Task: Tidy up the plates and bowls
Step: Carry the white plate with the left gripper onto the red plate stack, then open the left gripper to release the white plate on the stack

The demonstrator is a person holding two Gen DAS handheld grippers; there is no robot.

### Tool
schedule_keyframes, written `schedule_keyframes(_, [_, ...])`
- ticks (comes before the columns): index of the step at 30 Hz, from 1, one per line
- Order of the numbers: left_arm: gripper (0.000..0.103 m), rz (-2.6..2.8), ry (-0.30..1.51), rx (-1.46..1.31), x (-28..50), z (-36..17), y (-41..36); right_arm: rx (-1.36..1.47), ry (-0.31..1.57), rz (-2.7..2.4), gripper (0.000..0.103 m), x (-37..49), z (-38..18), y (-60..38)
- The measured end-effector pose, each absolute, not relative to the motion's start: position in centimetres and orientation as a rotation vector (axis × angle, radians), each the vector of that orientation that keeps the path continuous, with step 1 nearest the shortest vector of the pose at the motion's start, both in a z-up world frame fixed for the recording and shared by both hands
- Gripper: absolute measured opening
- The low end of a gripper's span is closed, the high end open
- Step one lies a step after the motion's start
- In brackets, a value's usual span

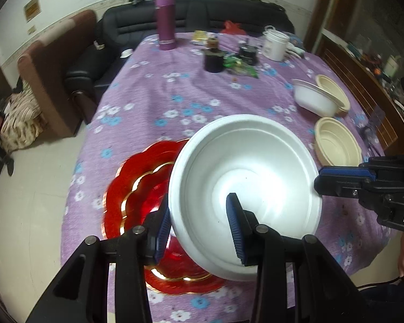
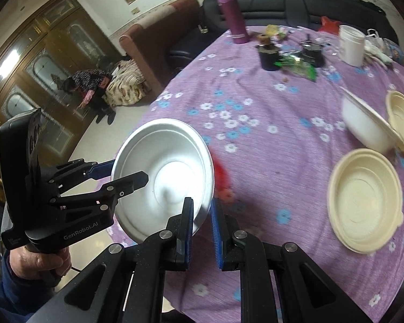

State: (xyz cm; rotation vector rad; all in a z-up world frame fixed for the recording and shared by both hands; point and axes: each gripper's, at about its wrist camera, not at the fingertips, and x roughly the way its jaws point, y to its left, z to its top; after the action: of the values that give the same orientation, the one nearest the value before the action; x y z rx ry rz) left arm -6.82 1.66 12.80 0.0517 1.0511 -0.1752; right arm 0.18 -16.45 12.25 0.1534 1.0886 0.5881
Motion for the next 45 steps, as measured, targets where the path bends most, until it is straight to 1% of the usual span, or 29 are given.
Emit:
schedule_keyframes(4, [0.041, -0.137, 1.069, 0.029, -7.3, 11.9, 3.8, 0.123, 1.123, 0.621, 0.015, 0.7, 11.6, -13.7])
schedule_keyframes(11, [0.041, -0.099, 1.130, -0.018, -7.0, 8.5, 6.2, 0.072, 1.210, 0.630, 0.015, 2.0, 8.1, -10.0])
schedule_keyframes(17, [0.041, -0.093, 1.150, -0.028, -6.6, 7.2, 6.8, 0.010, 1.229, 0.613, 0.015, 2.8, 6.4, -8.3])
schedule_keyframes(36, [0.041, -0.091, 1.162, -0.034, -5.9, 6.4, 6.7, -0.013, 1.210, 0.595, 0.016, 2.9, 6.0, -8.3])
schedule_keyframes(42, [0.045, -0.049, 1.122, -0.046, -6.3, 7.7, 7.4, 0.000, 1.186, 0.593, 0.016, 2.4, 7.2, -9.0])
schedule_keyframes(43, [0.049, -0.045, 1.103, -0.051, -6.5, 8.1, 7.4, 0.010, 1.173, 0.596, 0.016, 2.2, 7.6, -9.3])
schedule_keyframes(44, [0.055, -0.043, 1.070, -0.058, -6.6, 8.9, 7.4, 0.012, 1.159, 0.597, 0.019, 2.1, 8.1, -9.5])
schedule_keyframes(45, [0.060, -0.041, 1.035, -0.061, -6.8, 9.6, 7.4, 0.004, 1.141, 0.591, 0.025, 1.8, 8.5, -9.9])
